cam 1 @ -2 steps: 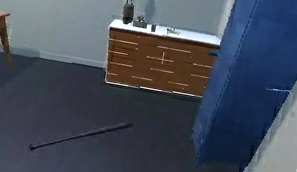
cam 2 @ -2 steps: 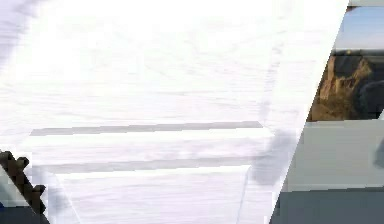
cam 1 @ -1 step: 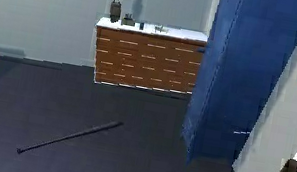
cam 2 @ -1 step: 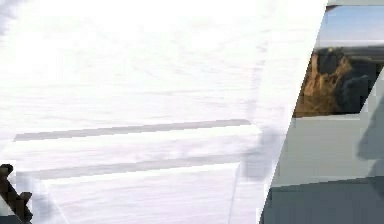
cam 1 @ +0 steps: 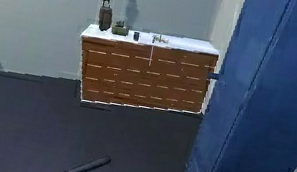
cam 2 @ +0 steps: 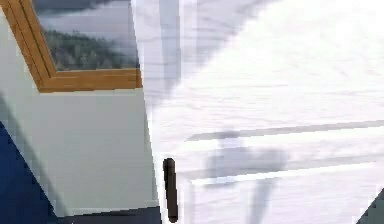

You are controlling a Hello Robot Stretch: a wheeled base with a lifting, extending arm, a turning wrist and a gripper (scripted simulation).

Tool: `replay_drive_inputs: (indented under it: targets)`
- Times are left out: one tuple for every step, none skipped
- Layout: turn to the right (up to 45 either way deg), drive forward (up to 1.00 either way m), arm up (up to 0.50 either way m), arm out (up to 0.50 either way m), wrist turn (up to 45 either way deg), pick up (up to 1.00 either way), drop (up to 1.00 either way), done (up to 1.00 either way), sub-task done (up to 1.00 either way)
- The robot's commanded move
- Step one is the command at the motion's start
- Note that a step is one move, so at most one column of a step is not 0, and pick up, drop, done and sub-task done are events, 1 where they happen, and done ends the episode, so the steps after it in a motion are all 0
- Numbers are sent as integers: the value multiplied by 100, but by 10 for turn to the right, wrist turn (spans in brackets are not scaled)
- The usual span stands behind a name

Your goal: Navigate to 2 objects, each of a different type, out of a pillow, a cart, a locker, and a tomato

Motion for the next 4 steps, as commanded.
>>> replay_drive_inputs:
  targets:
    - [300,0,0,0,0,0,0,0,0]
    - [0,0,0,0,0,0,0,0,100]
    - [450,0,0,0,0,0,0,0,0]
    - [450,0,0,0,0,0,0,0,0]
